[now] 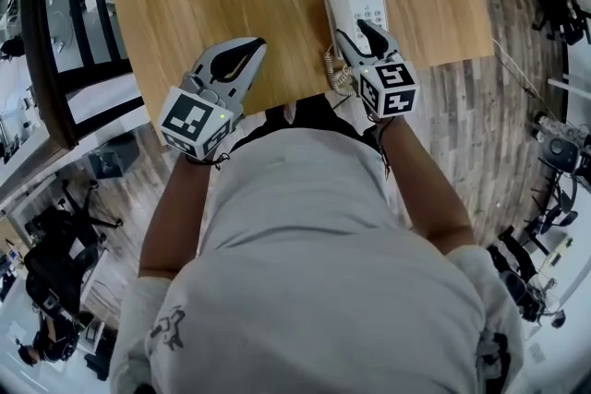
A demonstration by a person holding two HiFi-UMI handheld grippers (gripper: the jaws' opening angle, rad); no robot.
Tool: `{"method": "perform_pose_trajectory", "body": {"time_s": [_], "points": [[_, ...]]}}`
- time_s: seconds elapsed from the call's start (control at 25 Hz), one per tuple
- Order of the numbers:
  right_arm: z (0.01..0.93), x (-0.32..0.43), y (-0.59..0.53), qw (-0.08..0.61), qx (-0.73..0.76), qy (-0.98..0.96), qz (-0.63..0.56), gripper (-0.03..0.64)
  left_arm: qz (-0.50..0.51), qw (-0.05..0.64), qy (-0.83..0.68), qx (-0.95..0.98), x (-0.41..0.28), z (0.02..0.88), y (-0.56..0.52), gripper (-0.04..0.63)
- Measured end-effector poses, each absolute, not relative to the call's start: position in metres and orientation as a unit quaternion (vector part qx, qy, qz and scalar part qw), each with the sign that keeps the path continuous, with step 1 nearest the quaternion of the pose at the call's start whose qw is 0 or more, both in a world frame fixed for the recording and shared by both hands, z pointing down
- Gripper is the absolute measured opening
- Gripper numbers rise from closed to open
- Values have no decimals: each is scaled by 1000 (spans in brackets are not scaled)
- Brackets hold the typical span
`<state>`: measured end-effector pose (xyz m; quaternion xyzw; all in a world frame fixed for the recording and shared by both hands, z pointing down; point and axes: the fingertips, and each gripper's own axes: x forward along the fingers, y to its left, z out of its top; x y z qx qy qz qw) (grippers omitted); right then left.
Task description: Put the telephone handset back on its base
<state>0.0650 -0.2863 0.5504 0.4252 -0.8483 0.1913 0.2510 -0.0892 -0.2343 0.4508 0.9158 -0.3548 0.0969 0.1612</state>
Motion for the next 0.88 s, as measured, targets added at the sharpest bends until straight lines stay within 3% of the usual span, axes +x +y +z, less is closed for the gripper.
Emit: {"method": "perform_pose_trajectory", "body": {"time_s": [0.44, 0.88], "points": [[465, 47, -249, 198, 410, -879, 144, 161, 79, 128, -331, 932, -100, 413, -210, 6], [405, 34, -211, 153, 419, -891, 87, 37, 51, 105, -310, 944, -104, 380, -176, 6]]}}
